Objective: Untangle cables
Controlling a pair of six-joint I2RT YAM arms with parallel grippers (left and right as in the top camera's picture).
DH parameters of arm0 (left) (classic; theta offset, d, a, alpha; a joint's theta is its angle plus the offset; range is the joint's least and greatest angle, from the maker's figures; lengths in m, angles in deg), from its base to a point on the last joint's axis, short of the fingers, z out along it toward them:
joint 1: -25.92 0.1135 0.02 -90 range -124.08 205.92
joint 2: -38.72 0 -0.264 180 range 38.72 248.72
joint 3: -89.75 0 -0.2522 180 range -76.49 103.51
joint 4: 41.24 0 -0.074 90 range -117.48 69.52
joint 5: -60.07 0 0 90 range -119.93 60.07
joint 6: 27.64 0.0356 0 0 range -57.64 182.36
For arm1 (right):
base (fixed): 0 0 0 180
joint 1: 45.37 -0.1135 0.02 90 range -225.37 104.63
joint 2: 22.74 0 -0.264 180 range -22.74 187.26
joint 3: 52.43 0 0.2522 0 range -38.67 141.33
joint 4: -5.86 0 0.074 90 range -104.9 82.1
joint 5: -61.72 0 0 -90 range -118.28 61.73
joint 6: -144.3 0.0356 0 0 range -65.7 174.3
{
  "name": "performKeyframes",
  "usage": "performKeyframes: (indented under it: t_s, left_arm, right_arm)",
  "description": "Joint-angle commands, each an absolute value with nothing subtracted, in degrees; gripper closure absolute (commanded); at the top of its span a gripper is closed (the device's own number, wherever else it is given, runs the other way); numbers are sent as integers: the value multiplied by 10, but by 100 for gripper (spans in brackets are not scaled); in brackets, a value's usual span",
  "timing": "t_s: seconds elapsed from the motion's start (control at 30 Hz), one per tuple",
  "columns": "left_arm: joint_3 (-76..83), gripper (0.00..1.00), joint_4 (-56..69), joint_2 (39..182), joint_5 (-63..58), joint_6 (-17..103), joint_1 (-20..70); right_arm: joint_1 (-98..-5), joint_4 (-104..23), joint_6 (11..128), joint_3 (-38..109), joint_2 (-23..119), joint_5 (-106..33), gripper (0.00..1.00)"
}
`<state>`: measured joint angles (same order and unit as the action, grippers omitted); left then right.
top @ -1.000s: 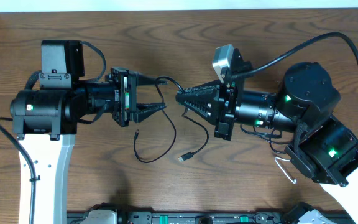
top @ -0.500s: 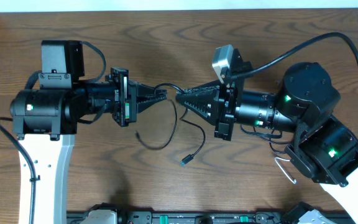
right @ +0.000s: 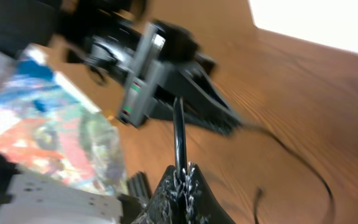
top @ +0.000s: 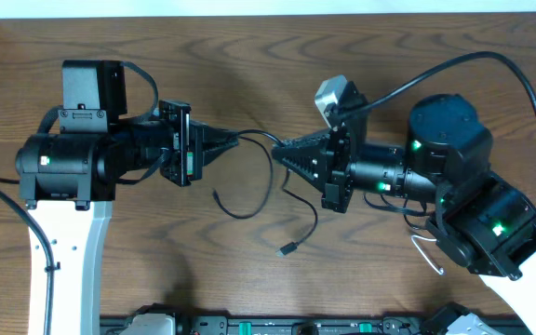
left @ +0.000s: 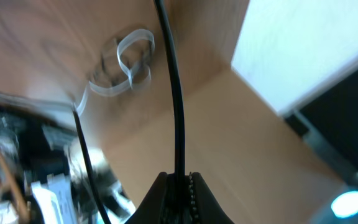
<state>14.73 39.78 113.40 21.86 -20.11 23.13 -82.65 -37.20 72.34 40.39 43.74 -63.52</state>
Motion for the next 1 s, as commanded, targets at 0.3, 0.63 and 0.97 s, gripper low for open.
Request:
performKeyframes:
  t_s: [0.3,0.63,0.97]
  left_arm:
    - [152,92,390,1132,-83,-100,231]
    - [153,93,315,1121,-90,-39,231]
    - [185,93,208,1111,-102,84,231]
  right_arm:
    - [-817,-547,785,408,433,-341,91]
    - [-817,-576,784,407,446,-342,57]
    - [-817,-583,784,407,459,-342,49]
